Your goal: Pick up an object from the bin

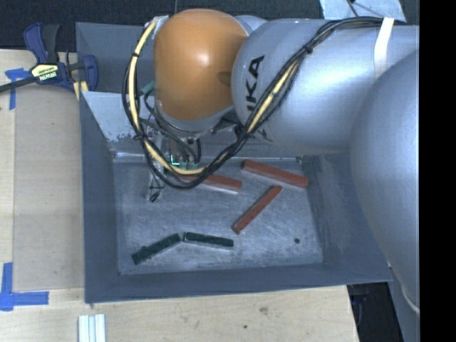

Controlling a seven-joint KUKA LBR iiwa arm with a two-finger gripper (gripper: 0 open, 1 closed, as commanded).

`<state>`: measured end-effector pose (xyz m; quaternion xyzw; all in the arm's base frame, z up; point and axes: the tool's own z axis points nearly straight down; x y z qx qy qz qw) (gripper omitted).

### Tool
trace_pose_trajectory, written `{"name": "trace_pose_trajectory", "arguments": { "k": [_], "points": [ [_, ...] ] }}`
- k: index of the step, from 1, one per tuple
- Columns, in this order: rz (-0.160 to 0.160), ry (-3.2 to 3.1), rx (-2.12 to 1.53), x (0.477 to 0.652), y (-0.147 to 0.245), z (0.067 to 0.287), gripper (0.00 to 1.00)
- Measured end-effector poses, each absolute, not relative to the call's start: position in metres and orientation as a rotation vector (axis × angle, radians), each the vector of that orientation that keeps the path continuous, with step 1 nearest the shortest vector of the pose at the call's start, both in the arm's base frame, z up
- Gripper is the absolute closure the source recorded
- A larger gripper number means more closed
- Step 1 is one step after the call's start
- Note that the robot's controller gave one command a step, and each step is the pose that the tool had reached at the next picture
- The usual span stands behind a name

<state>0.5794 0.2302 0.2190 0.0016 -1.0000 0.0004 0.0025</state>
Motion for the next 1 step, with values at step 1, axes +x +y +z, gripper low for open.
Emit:
{"name": "trace_pose_trajectory", "arguments": {
  "k": [1],
  "points": [
    [-0.003, -3.114, 0.491, 0.4862, 0.1650, 0.0702, 0.00]
  ]
}}
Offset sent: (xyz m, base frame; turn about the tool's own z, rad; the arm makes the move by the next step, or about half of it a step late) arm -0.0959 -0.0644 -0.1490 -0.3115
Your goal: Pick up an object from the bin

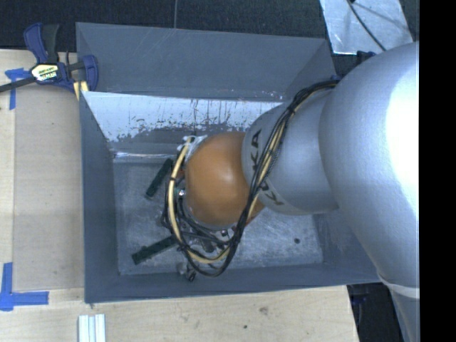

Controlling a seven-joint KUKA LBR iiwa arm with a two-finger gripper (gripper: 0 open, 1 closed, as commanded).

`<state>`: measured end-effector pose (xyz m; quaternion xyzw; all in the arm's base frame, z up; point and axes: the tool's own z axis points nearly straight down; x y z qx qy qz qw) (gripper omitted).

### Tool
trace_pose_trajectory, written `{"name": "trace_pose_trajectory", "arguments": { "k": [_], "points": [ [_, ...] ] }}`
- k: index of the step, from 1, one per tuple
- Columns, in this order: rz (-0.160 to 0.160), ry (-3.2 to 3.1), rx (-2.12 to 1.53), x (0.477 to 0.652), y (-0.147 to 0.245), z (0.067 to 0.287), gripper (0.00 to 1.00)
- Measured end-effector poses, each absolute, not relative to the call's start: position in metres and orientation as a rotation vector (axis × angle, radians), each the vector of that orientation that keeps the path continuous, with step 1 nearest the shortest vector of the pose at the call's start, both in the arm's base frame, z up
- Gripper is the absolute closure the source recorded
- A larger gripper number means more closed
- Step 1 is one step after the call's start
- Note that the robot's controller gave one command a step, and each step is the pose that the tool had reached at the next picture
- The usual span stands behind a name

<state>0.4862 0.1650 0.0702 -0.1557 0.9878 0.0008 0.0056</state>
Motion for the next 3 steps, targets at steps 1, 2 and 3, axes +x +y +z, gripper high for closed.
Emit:
{"name": "trace_pose_trajectory", "arguments": {
  "k": [1, 2, 3],
  "points": [
    [0.004, 3.057, -0.697, 0.494, 0.215, 0.101, 0.00],
    [-0.002, 3.067, -0.678, 0.495, 0.180, 0.106, 0.00],
    [0.002, 3.048, -0.710, 0.486, 0.179, 0.070, 0.00]
  ]
}}
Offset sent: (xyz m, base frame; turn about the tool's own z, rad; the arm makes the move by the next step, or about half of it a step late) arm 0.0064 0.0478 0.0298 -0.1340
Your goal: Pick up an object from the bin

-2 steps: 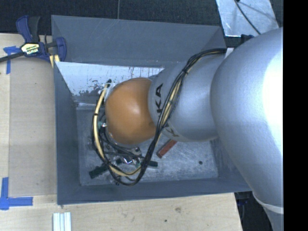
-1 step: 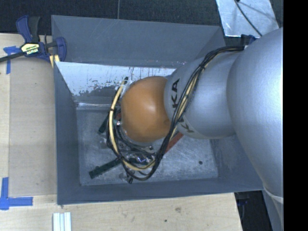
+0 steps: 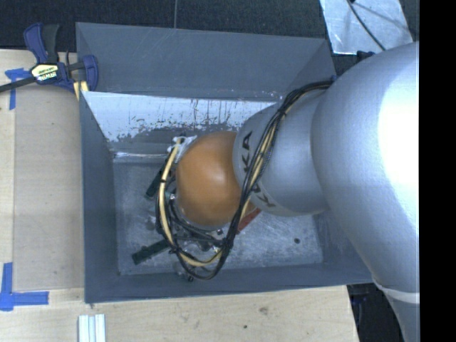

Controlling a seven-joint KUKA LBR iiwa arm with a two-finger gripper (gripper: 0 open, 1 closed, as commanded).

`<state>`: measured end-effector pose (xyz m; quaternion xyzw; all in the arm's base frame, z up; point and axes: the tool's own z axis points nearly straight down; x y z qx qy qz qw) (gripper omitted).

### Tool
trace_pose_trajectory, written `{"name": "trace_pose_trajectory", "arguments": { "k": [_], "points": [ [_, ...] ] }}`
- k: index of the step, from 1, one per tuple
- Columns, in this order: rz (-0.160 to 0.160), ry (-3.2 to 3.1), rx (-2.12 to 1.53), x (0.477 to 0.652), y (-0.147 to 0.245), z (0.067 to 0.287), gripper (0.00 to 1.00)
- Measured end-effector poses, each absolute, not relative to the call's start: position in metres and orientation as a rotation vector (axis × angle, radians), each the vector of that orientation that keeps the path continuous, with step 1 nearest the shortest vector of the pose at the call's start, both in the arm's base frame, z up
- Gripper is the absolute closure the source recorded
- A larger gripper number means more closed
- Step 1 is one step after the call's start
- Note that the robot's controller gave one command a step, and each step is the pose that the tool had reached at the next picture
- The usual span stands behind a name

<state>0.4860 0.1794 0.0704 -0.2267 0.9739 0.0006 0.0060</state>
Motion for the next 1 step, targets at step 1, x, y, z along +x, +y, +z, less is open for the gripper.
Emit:
{"name": "trace_pose_trajectory", "arguments": {
  "k": [1],
  "points": [
    [0.003, 3.051, -0.707, 0.4881, 0.1798, 0.0714, 0.00]
  ]
}}
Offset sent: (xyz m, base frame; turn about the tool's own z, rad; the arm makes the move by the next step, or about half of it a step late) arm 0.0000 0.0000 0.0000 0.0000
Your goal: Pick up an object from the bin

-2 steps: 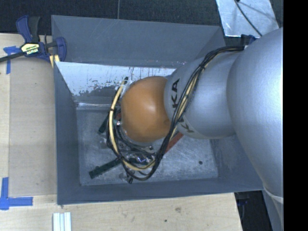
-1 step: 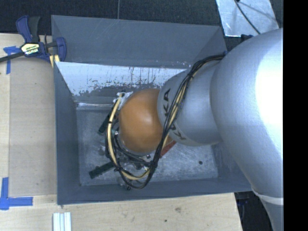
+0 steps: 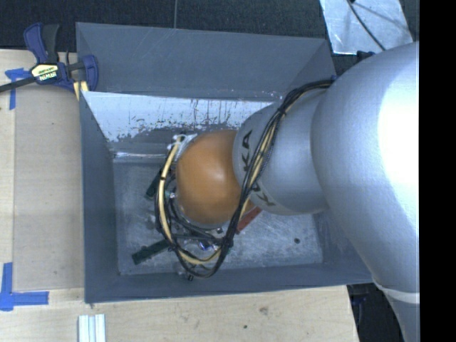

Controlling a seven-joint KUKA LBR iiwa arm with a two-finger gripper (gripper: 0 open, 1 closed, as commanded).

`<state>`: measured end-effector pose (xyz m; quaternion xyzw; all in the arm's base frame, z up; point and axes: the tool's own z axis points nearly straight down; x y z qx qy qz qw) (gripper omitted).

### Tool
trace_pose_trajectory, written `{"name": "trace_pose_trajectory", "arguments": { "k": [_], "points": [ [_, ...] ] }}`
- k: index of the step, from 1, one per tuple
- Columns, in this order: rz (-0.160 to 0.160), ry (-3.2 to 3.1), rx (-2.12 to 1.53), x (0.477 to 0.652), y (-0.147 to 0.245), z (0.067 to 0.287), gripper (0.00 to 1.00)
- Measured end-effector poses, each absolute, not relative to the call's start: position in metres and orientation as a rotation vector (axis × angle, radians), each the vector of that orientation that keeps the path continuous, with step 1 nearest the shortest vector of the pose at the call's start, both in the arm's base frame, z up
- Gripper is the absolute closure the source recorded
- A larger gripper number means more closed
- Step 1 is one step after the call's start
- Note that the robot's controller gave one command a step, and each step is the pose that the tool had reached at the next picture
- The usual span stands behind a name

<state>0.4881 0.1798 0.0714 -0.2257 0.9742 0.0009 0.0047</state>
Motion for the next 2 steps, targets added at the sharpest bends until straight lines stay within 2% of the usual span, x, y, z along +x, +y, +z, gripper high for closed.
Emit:
{"name": "trace_pose_trajectory", "arguments": {
  "k": [1, 2],
  "points": [
    [0.003, 3.052, -0.706, 0.488, 0.180, 0.072, 1.00],
    [0.001, 3.055, -0.703, 0.489, 0.180, 0.107, 1.00]
  ]
}}
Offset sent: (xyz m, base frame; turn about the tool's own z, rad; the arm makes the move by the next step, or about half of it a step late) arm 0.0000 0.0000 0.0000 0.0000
